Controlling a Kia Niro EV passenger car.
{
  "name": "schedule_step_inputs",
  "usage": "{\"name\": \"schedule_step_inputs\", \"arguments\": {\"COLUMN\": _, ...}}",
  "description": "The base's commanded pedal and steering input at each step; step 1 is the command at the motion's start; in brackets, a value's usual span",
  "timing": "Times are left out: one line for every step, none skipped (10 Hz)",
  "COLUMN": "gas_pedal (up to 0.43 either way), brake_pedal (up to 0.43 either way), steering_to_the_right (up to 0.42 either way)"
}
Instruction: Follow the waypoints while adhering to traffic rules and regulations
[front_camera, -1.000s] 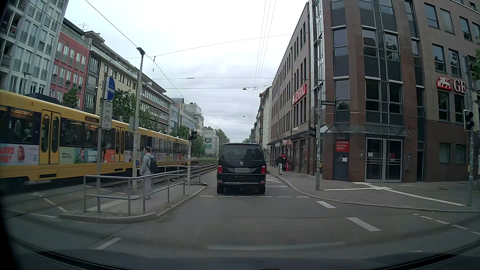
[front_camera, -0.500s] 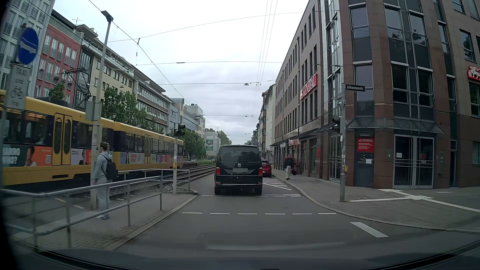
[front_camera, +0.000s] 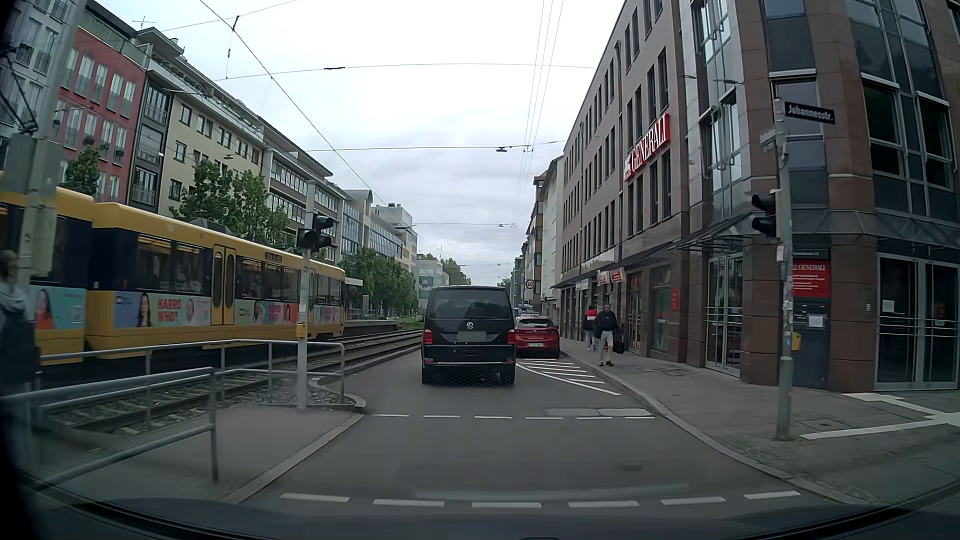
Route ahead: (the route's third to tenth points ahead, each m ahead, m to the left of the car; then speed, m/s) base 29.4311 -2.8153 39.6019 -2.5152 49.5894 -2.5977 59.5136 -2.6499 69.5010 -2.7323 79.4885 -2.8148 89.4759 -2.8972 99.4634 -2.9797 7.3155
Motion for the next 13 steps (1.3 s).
{"name": "schedule_step_inputs", "arguments": {"gas_pedal": 0.087, "brake_pedal": 0.000, "steering_to_the_right": -0.020}}
{"name": "schedule_step_inputs", "arguments": {"gas_pedal": 0.087, "brake_pedal": 0.000, "steering_to_the_right": -0.020}}
{"name": "schedule_step_inputs", "arguments": {"gas_pedal": 0.087, "brake_pedal": 0.000, "steering_to_the_right": -0.021}}
{"name": "schedule_step_inputs", "arguments": {"gas_pedal": 0.087, "brake_pedal": 0.000, "steering_to_the_right": -0.022}}
{"name": "schedule_step_inputs", "arguments": {"gas_pedal": 0.087, "brake_pedal": 0.000, "steering_to_the_right": -0.027}}
{"name": "schedule_step_inputs", "arguments": {"gas_pedal": 0.079, "brake_pedal": 0.000, "steering_to_the_right": -0.038}}
{"name": "schedule_step_inputs", "arguments": {"gas_pedal": 0.079, "brake_pedal": 0.000, "steering_to_the_right": -0.043}}
{"name": "schedule_step_inputs", "arguments": {"gas_pedal": 0.079, "brake_pedal": 0.000, "steering_to_the_right": -0.046}}
{"name": "schedule_step_inputs", "arguments": {"gas_pedal": 0.067, "brake_pedal": 0.000, "steering_to_the_right": -0.048}}
{"name": "schedule_step_inputs", "arguments": {"gas_pedal": 0.059, "brake_pedal": 0.000, "steering_to_the_right": -0.050}}
{"name": "schedule_step_inputs", "arguments": {"gas_pedal": 0.059, "brake_pedal": 0.000, "steering_to_the_right": -0.050}}
{"name": "schedule_step_inputs", "arguments": {"gas_pedal": 0.059, "brake_pedal": 0.000, "steering_to_the_right": -0.050}}
{"name": "schedule_step_inputs", "arguments": {"gas_pedal": 0.059, "brake_pedal": 0.000, "steering_to_the_right": -0.046}}
